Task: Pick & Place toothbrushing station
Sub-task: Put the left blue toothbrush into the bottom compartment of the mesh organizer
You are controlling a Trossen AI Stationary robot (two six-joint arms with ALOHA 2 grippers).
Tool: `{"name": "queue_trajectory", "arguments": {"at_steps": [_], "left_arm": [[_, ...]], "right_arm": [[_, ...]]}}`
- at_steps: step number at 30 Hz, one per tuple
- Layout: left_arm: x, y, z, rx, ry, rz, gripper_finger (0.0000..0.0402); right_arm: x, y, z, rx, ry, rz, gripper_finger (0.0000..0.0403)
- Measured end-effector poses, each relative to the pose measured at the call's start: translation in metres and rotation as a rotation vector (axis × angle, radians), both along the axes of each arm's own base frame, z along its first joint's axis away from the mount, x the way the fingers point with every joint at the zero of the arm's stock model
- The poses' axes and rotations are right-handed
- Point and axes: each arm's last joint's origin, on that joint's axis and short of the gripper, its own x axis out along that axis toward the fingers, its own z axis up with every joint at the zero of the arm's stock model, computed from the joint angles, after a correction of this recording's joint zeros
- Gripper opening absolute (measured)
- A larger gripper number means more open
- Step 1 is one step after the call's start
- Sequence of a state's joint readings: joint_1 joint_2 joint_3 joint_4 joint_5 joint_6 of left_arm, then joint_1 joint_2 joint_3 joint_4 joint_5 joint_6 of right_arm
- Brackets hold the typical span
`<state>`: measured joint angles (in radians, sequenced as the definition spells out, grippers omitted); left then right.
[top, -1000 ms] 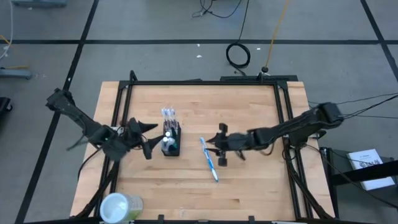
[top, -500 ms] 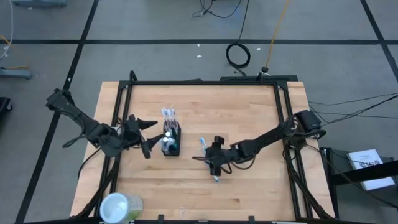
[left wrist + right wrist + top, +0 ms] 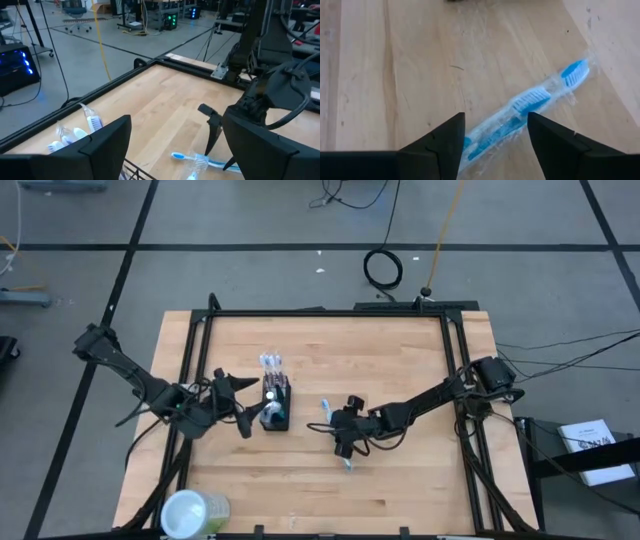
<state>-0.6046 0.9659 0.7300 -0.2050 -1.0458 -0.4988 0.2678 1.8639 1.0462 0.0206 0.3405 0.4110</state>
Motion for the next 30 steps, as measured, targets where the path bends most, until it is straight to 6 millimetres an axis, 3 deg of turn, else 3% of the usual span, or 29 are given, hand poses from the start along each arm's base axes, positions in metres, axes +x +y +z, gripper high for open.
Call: {"name": "queue_trajectory", "arguments": {"at_steps": [8, 15, 30], "left_arm": [[0.003, -0.001, -0.003, -0.007, 0.006, 0.007, 0.0323], [0.003, -0.001, -0.003, -0.013, 0.002, 0.009, 0.0314], [0.003, -0.001, -0.003, -0.009, 0.006, 0.011, 0.0312]], "right_arm": [[0.0, -0.002, -0.001, 0.031, 0.0, -0.04, 0.019], [-0.001, -0.011, -0.012, 0.081, 0.036, -0.06, 0.0152], [0.0, -0.012, -0.005, 0.004, 0.033, 0.077, 0.0006]]}}
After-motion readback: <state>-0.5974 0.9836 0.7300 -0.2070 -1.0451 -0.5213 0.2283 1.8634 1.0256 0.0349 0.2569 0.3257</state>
